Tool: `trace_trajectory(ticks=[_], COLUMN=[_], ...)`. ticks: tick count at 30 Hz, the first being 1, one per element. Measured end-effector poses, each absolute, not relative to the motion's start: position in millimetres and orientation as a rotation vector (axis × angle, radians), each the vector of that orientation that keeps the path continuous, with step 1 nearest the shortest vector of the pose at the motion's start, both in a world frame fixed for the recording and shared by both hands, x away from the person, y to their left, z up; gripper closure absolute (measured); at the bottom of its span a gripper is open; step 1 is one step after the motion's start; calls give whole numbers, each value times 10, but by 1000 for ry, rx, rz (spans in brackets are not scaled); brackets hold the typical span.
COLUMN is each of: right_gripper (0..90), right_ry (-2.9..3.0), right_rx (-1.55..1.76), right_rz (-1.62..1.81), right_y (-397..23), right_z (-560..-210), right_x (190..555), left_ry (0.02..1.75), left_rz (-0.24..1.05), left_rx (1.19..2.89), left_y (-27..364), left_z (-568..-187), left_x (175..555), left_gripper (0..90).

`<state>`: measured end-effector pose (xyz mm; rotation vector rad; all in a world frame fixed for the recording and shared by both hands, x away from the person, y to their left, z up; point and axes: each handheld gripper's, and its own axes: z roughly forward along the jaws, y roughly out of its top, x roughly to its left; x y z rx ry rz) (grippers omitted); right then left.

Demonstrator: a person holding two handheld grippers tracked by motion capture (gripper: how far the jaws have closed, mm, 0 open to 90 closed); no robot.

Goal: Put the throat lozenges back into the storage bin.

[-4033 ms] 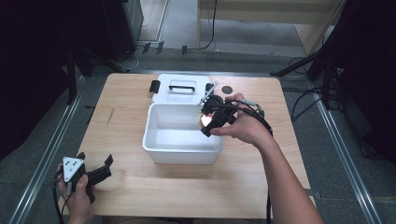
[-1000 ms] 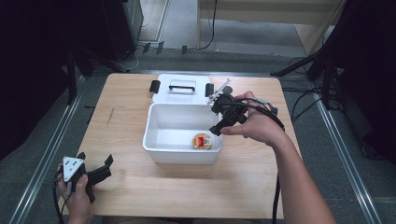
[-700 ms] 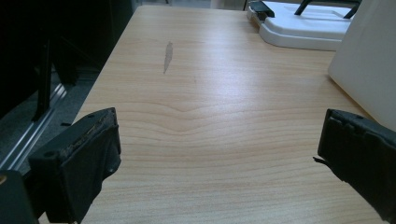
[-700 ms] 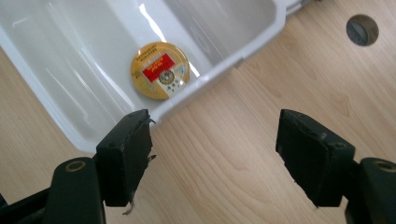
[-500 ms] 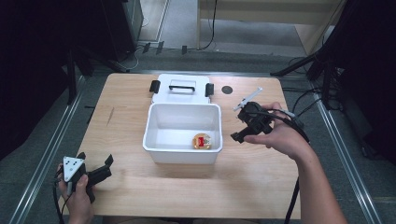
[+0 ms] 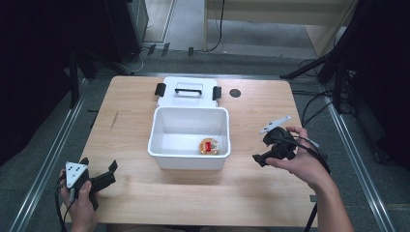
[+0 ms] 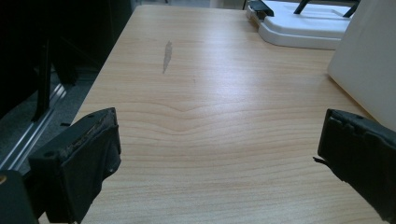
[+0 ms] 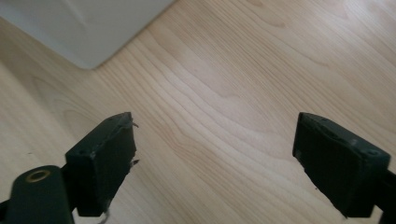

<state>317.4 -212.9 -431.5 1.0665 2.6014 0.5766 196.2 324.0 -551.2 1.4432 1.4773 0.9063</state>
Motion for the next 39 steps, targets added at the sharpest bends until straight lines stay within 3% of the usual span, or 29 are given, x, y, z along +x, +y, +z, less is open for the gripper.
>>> trace_trajectory(ticks=[3, 6, 25, 39], right_gripper=[102, 0, 0, 0], right_ry=[2557, 2525, 2147, 1969], right_rx=[1098, 1130, 1342, 1371], right_rz=[632, 673, 944, 1065], right_y=[-2209, -2293, -2907, -3229], right_z=[-4402, -4502, -5160, -5346], right_x=[3097, 3024, 2527, 2239], left_ry=[1476, 1476, 1478, 1478], left_rz=[906, 905, 911, 914], left_rx=[1443, 1443, 1447, 1448], left_y=[3241, 3241, 3236, 3233], left_z=[-5512, -5512, -5512, -5511], left_x=[1961, 1961, 1961, 1962], left_gripper=[0, 0, 0, 0])
